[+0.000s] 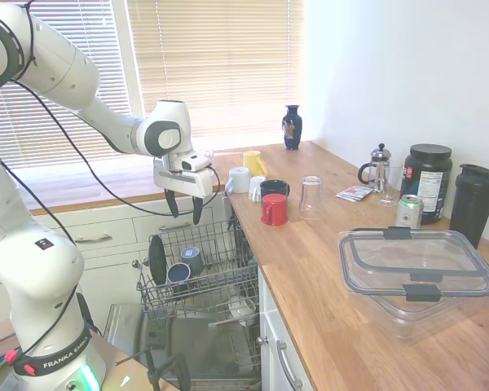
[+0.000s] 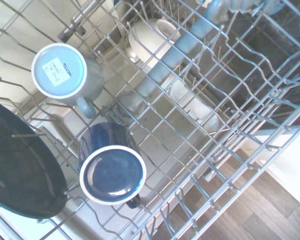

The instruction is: Unload a mug from dishwasher

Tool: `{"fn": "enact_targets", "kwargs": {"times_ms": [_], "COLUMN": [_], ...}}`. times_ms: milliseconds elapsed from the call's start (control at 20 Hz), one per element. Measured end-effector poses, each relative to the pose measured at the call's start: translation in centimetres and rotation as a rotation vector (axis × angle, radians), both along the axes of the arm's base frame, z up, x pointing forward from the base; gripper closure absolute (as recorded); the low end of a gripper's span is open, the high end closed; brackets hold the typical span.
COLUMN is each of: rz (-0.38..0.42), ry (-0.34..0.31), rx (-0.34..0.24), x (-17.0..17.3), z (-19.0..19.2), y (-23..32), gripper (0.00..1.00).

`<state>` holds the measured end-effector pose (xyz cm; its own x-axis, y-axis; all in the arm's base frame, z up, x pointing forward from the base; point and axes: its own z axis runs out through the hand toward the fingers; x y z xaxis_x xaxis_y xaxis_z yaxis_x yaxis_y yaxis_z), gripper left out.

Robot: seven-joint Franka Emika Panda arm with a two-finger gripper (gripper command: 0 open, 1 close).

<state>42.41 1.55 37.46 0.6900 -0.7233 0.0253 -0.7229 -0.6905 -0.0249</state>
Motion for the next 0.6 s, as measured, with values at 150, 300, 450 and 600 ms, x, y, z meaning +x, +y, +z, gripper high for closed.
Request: {"fn": "enact_targets", "kwargs": {"times_ms": [150, 300, 450, 600], "rz": [0.003, 0.033, 0.066, 0.076], "ry": [-0.008, -0.010, -0.008, -0.004], "rx": [-0.001, -0.007, -0.014, -0.014], "x": [0.1, 0.1, -0.1, -0.7], "z": [0.0, -0.5, -2.5, -5.1], "y": [0.1, 1.1, 2.3, 3.2], "gripper": [0.00, 0.00, 0.00, 0.00]}}
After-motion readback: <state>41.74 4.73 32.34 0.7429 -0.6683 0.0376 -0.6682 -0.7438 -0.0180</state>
